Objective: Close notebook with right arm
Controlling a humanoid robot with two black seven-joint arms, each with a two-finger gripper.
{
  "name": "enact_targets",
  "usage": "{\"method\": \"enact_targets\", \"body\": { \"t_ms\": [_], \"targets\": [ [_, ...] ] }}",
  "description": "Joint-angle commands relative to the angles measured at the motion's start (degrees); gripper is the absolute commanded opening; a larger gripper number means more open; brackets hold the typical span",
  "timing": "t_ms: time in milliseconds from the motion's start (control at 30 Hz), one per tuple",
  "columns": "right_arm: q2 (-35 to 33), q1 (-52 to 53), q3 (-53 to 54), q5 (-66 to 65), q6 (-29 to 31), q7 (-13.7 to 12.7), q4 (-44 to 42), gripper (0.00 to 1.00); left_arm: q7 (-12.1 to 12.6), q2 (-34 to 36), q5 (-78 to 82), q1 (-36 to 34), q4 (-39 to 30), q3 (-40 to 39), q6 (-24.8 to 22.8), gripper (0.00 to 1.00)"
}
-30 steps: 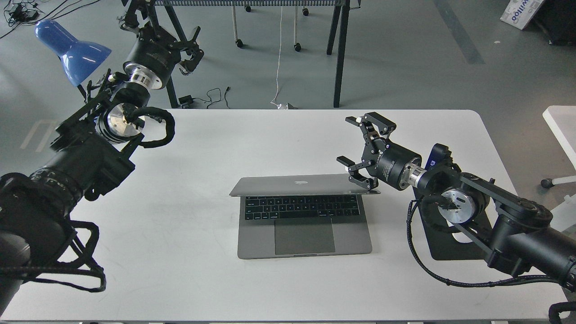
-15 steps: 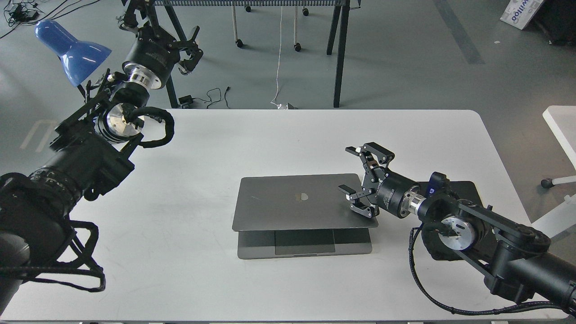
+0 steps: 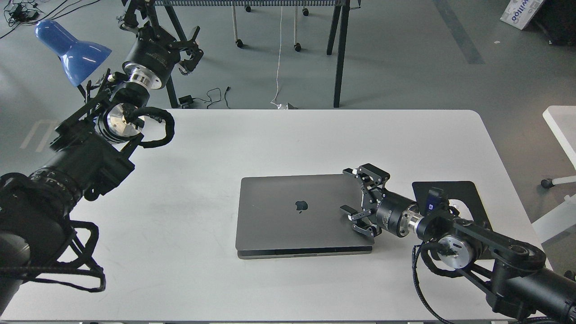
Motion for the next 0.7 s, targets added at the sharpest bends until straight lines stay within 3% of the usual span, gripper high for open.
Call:
{"method": "enact_targets", "body": {
  "t_ms": [0, 667],
  "targets": [
    [0.1, -0.2, -0.8, -0.1, 0.0, 0.0, -0.3, 1.00, 0.0, 0.0, 0.0, 0.0, 0.0, 0.0, 0.0, 1.00],
    [1.1, 0.0, -1.8, -0.1, -0.2, 0.0, -3.7, 1.00, 0.0, -0.1, 0.0, 0.0, 0.0, 0.0, 0.0, 1.00]
  ]
}}
